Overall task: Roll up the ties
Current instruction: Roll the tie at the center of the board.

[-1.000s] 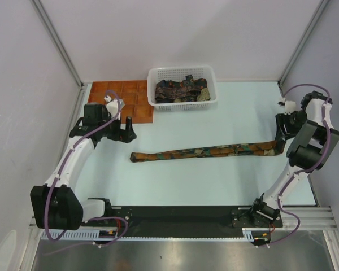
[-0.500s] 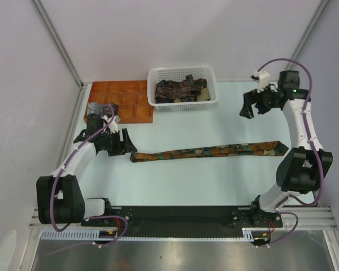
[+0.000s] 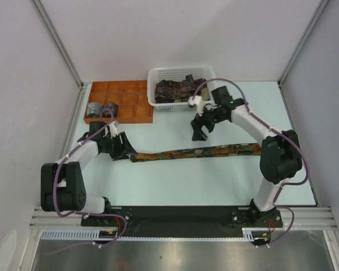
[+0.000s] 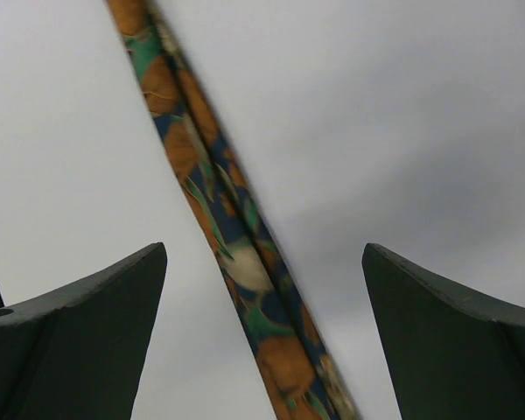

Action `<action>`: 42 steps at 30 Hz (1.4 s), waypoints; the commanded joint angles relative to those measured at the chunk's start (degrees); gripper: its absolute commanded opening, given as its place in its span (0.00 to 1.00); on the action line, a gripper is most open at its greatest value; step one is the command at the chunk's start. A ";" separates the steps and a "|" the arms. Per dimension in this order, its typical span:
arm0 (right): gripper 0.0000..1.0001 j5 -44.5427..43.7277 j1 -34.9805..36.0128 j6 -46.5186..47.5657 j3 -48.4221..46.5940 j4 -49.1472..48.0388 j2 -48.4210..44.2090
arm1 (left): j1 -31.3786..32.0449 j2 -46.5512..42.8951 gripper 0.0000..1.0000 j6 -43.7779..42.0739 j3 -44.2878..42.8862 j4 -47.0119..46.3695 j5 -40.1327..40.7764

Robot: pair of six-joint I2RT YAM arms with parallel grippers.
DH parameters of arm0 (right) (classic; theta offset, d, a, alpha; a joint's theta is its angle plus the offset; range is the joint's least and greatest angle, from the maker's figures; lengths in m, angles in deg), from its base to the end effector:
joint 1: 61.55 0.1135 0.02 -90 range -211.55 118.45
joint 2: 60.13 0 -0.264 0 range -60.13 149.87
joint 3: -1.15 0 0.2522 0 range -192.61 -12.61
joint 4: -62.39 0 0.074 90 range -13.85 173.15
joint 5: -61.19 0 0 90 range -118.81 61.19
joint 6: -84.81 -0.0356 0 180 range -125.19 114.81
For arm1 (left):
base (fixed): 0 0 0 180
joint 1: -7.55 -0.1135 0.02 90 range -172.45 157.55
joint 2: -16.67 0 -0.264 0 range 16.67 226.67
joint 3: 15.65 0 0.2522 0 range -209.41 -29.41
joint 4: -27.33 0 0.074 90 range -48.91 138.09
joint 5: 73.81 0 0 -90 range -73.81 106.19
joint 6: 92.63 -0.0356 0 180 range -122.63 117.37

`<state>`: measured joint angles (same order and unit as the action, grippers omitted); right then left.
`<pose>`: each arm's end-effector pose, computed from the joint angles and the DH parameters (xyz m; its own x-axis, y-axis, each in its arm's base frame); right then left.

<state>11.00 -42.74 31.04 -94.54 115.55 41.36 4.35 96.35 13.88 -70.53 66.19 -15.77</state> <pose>0.3483 0.1427 0.2599 -0.3231 -0.5897 -0.7402 -0.9312 0.3374 0.1377 0.2485 -0.0050 0.1741 -0.9111 -0.2924 -0.2906 -0.0749 0.8105 -0.5809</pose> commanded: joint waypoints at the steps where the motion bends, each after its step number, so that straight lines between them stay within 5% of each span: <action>1: 1.00 -2.89 8.50 7.36 0.89 -5.64 2.21 | -0.67 2.23 0.58 2.47 0.34 -3.39 -2.92; 12: 1.00 -4.56 16.70 14.83 2.83 -8.81 9.06 | -0.66 6.01 0.54 3.17 -1.24 -5.41 -4.16; 16: 0.98 -4.66 17.66 15.10 3.09 -9.16 10.92 | -0.58 7.68 0.46 2.82 -3.08 -5.50 -3.72; 21: 0.88 -4.92 17.75 15.36 2.74 -9.25 13.11 | -0.58 9.35 0.38 3.26 -4.75 -6.82 -4.94; 25: 0.66 -7.11 17.75 14.58 2.48 -10.39 14.87 | -0.58 11.02 0.29 2.65 -6.16 -7.61 -6.09; 37: 0.43 -12.38 17.05 10.54 -0.95 -11.62 17.77 | -0.66 11.46 0.20 1.42 -8.18 -10.50 -7.32; 42: 0.43 -15.38 16.17 6.31 -2.09 -15.05 17.43 | -0.66 12.34 0.17 0.45 -11.26 -13.06 -10.13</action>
<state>0.44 -25.56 40.72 -94.69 104.03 57.71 4.20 108.59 15.79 -77.85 57.95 -21.65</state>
